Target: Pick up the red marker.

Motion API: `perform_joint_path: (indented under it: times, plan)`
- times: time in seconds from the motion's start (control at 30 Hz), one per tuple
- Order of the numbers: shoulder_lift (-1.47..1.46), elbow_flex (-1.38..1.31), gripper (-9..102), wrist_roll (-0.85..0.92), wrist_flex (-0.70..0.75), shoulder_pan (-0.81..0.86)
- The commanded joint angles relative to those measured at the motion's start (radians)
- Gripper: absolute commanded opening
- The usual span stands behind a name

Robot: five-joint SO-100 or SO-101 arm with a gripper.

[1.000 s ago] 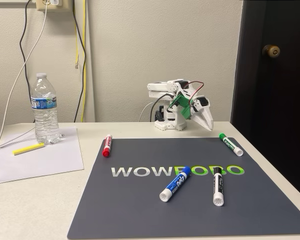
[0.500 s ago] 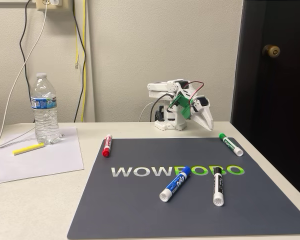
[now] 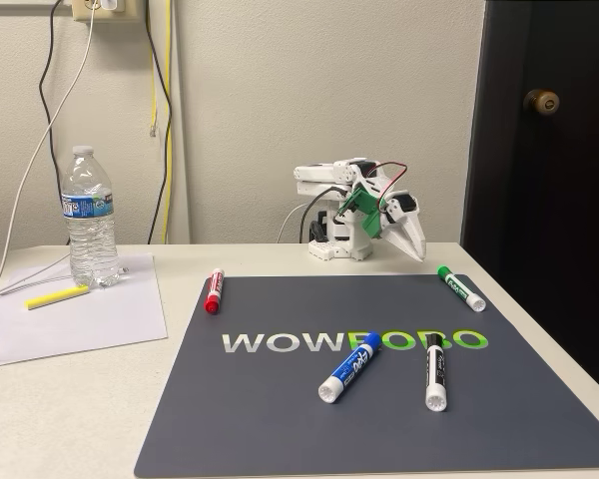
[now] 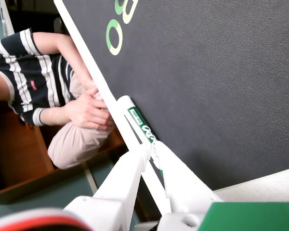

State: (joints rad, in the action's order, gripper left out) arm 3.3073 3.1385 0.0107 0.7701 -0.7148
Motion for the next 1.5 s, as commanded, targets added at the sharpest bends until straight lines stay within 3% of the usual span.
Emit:
perform_joint_path:
  times: [0.0,0.13,0.23,0.43,0.73,0.83,0.93,1.3,1.47]
  plan:
    - [0.008,-0.006,0,-0.026,0.000,-0.018]
    - [0.009,-0.011,0,-0.038,-0.067,-0.038]
    - [0.009,-0.078,0,-0.143,-0.094,0.005]
    - [-0.028,-0.416,0,-0.192,0.106,0.215]
    - [-0.881,-1.275,0,-0.150,0.379,0.568]
    - [-1.046,-1.479,0,0.008,0.505,0.663]
    - [-1.092,-1.503,0,0.202,0.509,0.746]
    - [-1.333,-1.531,0,1.230,0.485,1.101]
    - [-1.578,-1.775,0,1.628,0.571,1.238]
